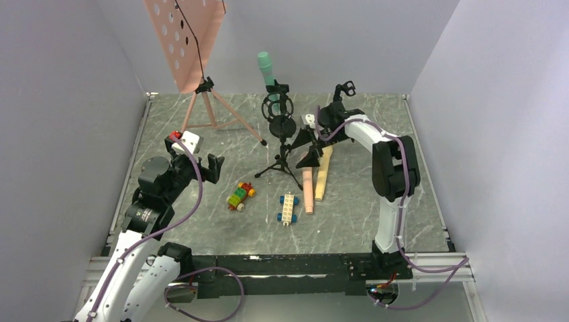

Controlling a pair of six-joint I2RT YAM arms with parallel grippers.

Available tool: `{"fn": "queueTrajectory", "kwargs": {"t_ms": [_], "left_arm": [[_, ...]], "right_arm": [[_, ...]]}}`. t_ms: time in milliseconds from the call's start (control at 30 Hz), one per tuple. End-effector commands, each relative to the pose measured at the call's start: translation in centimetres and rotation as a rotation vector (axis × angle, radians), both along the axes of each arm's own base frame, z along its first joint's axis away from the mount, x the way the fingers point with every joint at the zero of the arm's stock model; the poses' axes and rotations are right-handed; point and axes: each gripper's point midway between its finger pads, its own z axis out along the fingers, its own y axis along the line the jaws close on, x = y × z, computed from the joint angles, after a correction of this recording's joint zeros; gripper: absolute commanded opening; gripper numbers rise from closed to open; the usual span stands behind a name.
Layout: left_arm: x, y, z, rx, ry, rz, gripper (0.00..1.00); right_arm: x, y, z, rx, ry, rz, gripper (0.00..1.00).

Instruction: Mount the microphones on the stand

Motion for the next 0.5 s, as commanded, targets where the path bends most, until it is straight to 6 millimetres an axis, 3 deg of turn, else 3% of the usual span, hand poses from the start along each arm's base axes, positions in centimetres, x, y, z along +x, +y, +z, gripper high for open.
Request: {"fn": "queueTrajectory", "kwargs": {"t_ms": [0, 233, 300, 400, 433, 467], "left_arm": [[-0.1, -0.4, 1.5, -0.025, -0.051, -0.025, 0.99], [-0.2, -2.4, 1.2, -0.06, -0.006, -0.123, 0.99], [-0.2, -3.1, 1.0, -0.112, 0.04, -0.14, 0.99], [0.1, -3.8, 0.3, -0.167, 0.1, -0.153, 0.99], [0.1, -4.4, 0.0, -0.18, 0.124, -0.177, 0.99], [0.0, -4.9, -0.1, -0.195, 0.147, -0.202, 0.99]], "right_arm": [[1.2, -2.9, 2.7, -0.009, -0.101, -0.081, 0.83], [1.5, -6.8, 3.9, -0.142, -0.154, -0.282, 0.82], [2.5, -8.3, 4.4, -0.23, -0.131, -0.475, 0.81], [4.4, -11.6, 6.7, -0.279, -0.146, -0.771, 0.84], [5.2, -12.9, 7.5, -0.267, -0.093, -0.908, 0.95], [5.6, -14.3, 7.8, -0.252, -0.003, -1.053, 0.99]]}}
